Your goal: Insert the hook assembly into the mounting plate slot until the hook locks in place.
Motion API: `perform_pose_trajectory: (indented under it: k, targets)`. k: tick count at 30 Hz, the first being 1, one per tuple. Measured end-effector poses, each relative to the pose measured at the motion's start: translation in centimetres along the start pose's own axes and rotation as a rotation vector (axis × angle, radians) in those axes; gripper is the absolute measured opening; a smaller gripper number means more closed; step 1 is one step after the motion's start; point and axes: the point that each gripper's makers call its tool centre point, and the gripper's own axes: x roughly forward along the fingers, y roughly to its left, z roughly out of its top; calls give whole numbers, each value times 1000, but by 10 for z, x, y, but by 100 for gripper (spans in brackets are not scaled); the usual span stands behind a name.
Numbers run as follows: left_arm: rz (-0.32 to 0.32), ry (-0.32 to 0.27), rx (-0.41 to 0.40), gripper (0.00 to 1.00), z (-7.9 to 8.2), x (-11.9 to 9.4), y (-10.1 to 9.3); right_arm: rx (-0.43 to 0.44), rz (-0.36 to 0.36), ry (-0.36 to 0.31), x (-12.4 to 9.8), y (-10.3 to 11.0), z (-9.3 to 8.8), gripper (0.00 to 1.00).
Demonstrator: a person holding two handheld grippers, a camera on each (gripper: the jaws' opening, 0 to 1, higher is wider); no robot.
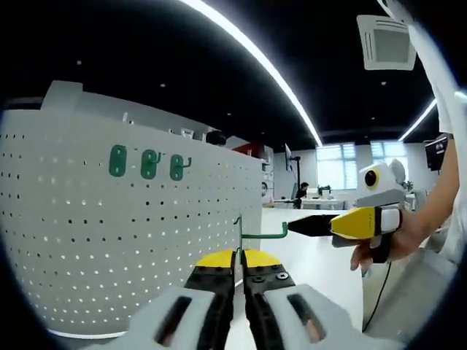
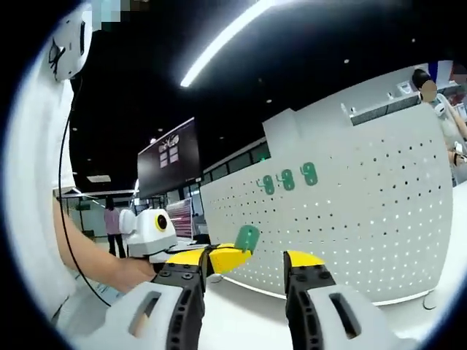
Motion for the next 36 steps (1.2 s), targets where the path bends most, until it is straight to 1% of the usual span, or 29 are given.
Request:
perform_pose_trajectory:
  k: [4,5,7,9,10,14,18,22,29,36]
  targets:
    - [-7,7,10,3,-1,-1,-3,11,2,1,4,1,-1,38]
    - [-8,6,8,3,-1,-1,-4,11,2,0,5,1,-1,38]
    - [-6,1,4,3,0,-2,-4,39,7,-2,7,2,-1,36]
    - [0,-4,4,3,1,-2,-4,29,8,3,10,3,-2,35]
    - [2,-10,-5,3,2,-1,-3,42,14,0,11,4,-1,35]
    - [0,-9,1,3,4,-1,-5,59,4,-14,13,2,1,34]
    - [2,-13,0,3,4,-1,-4,67,2,-13,16,1,1,30]
    - [-3,-14,5,3,6,0,-6,68,10,-14,22,3,2,27]
    - [7,-21,4,3,8,0,-4,73,5,-18,27,1,5,21]
    - [-1,-24,8,3,10,1,-8,61,11,0,33,4,1,15]
